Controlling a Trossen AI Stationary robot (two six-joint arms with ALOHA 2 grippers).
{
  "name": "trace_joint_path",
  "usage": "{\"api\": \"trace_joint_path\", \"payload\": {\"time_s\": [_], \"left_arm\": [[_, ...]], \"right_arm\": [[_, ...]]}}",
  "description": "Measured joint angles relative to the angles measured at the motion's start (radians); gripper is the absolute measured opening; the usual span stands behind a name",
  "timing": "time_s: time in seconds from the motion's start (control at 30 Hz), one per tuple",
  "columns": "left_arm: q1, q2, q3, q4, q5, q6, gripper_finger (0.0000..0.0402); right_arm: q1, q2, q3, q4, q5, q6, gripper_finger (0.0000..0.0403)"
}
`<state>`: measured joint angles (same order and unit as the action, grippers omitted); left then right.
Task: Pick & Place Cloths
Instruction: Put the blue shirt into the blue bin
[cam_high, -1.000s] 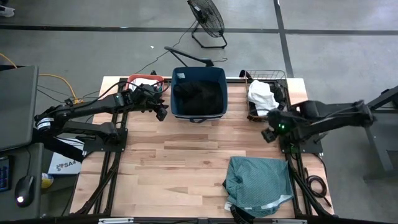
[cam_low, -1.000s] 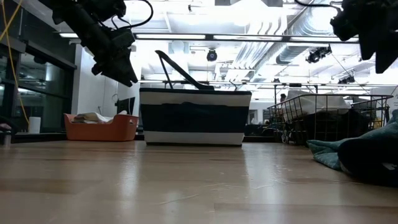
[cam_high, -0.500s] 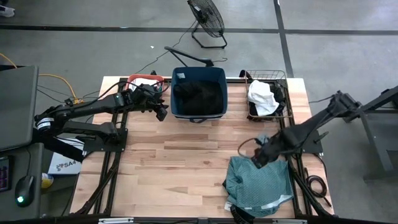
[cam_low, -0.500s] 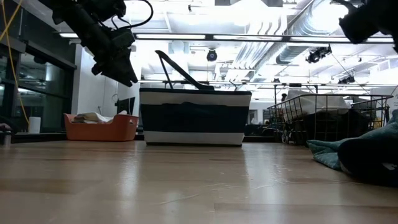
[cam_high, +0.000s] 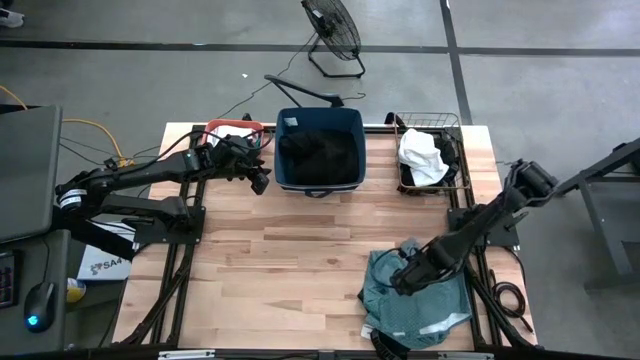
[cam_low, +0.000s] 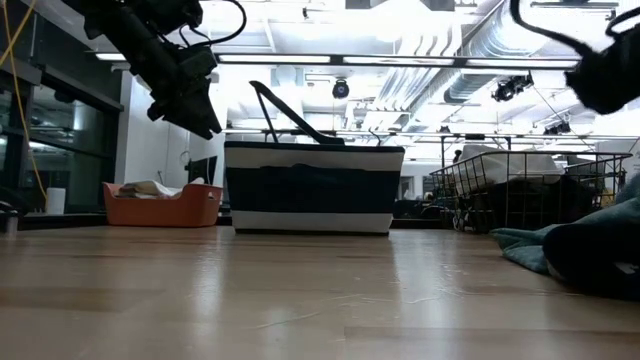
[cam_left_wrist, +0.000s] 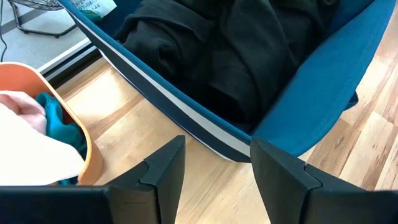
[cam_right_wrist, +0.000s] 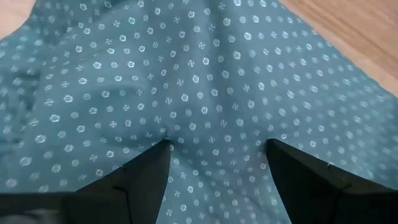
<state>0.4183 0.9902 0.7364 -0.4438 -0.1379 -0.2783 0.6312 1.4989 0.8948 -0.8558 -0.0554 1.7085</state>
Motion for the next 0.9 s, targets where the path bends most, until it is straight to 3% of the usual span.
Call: {"api": "trace_joint_path", "payload": {"time_s": [0.33, 0.6, 0.73, 0.9], "left_arm": [[0.0, 0.0, 0.0, 0.0, 0.0, 0.004, 0.0179], [0.0, 0.0, 0.0, 0.0, 0.019, 0.008, 0.0179], [0.0, 0.0, 0.0, 0.0, 0.019, 0.009, 0.0179], [0.0, 0.0, 0.0, -0.001, 0.019, 0.011, 0.0179]], "right_arm": [[-0.031, 0.169, 0.006, 0.033, -0.034, -0.008, 0.0261], [-0.091, 0.228, -0.003, 0.079, -0.06, -0.083, 0.0255], [-0.118, 0.227, -0.021, 0.112, -0.084, -0.104, 0.0222], [-0.137, 0.227, -0.027, 0.126, -0.099, -0.141, 0.0147]]}}
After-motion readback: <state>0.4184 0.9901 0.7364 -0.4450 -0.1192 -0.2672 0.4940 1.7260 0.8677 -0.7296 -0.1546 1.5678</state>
